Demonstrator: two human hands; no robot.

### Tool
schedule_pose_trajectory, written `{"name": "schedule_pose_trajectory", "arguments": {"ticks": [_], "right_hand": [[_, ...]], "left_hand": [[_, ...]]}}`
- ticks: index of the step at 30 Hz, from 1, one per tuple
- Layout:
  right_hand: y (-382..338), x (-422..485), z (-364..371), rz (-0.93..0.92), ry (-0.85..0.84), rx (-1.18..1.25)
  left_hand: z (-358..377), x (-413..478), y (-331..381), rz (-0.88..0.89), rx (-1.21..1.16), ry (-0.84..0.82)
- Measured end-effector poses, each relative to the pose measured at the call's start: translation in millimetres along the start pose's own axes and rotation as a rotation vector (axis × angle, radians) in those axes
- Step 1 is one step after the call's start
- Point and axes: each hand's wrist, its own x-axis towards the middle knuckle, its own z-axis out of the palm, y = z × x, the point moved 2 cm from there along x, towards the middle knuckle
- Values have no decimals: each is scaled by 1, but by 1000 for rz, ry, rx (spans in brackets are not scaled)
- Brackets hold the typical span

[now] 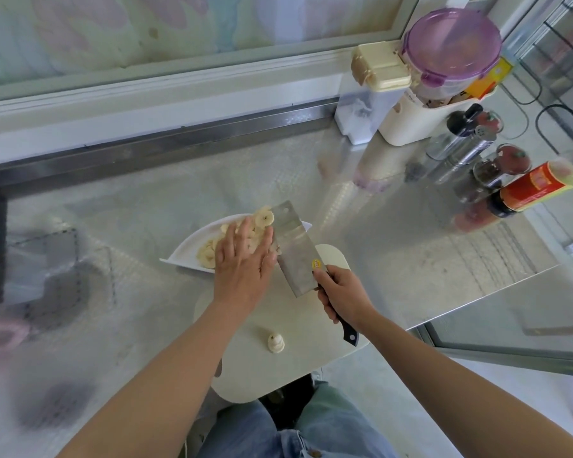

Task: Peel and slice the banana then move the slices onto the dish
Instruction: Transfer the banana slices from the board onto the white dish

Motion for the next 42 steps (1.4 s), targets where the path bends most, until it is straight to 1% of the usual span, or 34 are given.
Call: {"name": "schedule_pose_trajectory", "arguments": {"ticks": [2, 4, 7, 9, 13, 15, 19, 22, 24, 28, 37, 40, 42], "right_hand": [[2, 1, -2, 7, 3, 1], [4, 0, -4, 14, 4, 4], [5, -1, -4, 10, -9, -9], [4, -2, -4, 4, -22, -23], [4, -2, -8, 12, -24, -26], [6, -3, -12, 13, -6, -29], [8, -5, -16, 5, 55, -20], [4, -3, -11, 6, 83, 12], [0, -1, -7, 1, 87, 18], [-2, -2, -6, -20, 109, -9], [2, -9, -16, -82, 226, -2], [-3, -2, -17, -110, 247, -82], [-10, 5, -18, -189, 314, -272]], "left_hand": [[1, -2, -6, -34, 0, -10], [-1, -3, -8, -59, 0, 14], [-9, 3, 1, -41, -34, 71], [-10, 8, 7, -13, -41, 78], [-6, 15, 4, -100, -26, -17], [-6, 13, -1, -118, -10, -37], [-9, 3, 2, -43, -53, 31], [-5, -8, 13, 102, -58, 0], [0, -14, 16, 131, -14, -15], [3, -18, 7, 25, 7, -9], [-9, -13, 7, -19, 36, 13], [-11, -12, 4, -31, 10, 7], [-16, -9, 1, -49, -11, 14]]}}
